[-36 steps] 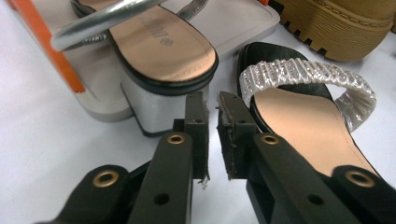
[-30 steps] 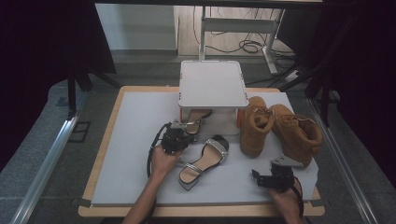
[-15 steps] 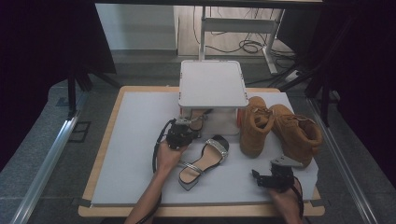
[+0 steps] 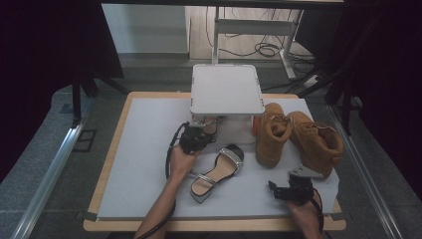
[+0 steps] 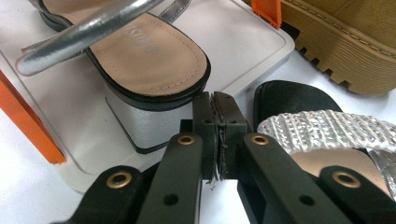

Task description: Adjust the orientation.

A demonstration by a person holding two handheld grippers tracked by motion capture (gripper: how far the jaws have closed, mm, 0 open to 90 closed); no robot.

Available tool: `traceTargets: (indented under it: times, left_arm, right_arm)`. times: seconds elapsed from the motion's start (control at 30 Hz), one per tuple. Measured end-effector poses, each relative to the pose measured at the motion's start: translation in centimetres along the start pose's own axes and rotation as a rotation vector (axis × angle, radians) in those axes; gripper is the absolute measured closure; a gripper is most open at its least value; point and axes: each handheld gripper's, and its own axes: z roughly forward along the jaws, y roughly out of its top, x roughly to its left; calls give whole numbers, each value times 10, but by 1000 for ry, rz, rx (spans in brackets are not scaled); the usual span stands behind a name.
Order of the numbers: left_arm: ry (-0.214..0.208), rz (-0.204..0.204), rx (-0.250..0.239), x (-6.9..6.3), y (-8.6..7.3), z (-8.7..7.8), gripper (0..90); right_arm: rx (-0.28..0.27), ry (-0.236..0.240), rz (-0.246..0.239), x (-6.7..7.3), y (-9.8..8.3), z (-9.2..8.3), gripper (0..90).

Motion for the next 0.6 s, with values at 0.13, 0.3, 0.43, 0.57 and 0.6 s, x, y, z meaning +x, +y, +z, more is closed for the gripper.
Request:
traceTargets:
  times: [0.13,0.3,0.43,0.57,0.6]
  left_arm:
    - [0,1,1,3,2,2,878]
    - [15,-10,3,7,4,5,872]
    - [11,-25,-2,9,4,7,865]
    - [6,-22,-1,8,4,7,843]
    - [4,-22,0,7,4,7,830]
  right_arm:
    - [0,0,0,0,0,0,80]
    - [-2,0,1,0,0,0,80]
    - [-2,0,1,0,0,0,80]
    - [-2,0,1,0,0,0,80]
    - [-2,0,1,0,0,0,80]
